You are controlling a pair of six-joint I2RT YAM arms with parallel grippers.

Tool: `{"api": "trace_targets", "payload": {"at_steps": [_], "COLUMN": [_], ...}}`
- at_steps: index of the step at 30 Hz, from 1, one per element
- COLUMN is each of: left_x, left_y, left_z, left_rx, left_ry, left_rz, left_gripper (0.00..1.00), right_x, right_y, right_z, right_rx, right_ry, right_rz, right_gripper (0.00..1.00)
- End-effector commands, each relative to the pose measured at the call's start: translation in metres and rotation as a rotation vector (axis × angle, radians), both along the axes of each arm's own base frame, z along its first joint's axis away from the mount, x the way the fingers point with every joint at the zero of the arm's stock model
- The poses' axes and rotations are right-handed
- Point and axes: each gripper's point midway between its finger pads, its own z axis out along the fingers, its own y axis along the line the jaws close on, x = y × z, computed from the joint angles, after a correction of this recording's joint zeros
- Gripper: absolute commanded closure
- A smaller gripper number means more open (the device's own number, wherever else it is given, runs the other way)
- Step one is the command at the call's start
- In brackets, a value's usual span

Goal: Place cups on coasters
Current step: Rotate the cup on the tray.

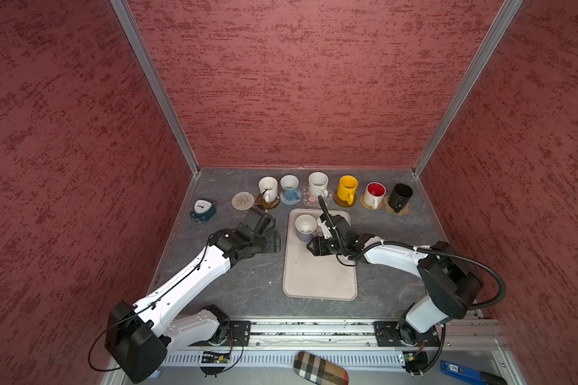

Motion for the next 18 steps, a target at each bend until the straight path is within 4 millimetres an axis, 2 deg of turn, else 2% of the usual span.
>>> {"api": "trace_targets", "payload": {"at_steps": [1,5,12,18], "left_x": [-0.002,-0.005,-0.007,-0.005], "left_y": [-0.003,0.001,0.004,0.003], "left_z": [0.007,0.009,0.008,0.009], "left_rx": [-0.025,-0.023,-0.015,-0.010], "left_ry": [-0.020,-0.024,-0.025,-0.026], "left_rz": [-0.005,-0.003,0.001,0.002], "left_gripper": [0.17,0.17,0.16,0.16], "right_x": [0.008,0.010,0.020,0.027], "right_y": [0.012,-0.001,-0.010,-0.001], "right_z": [0.015,0.015,0.025,0.027], "right_rx": [0.007,-0.085,-0.201,-0.217], "right_ry": [-0.051,-0.076,-0.133,-0.144], "right_rz": [0.004,0.004,0.031,0.071], "right_gripper": [0.31,0.28,0.23,0.21]}}
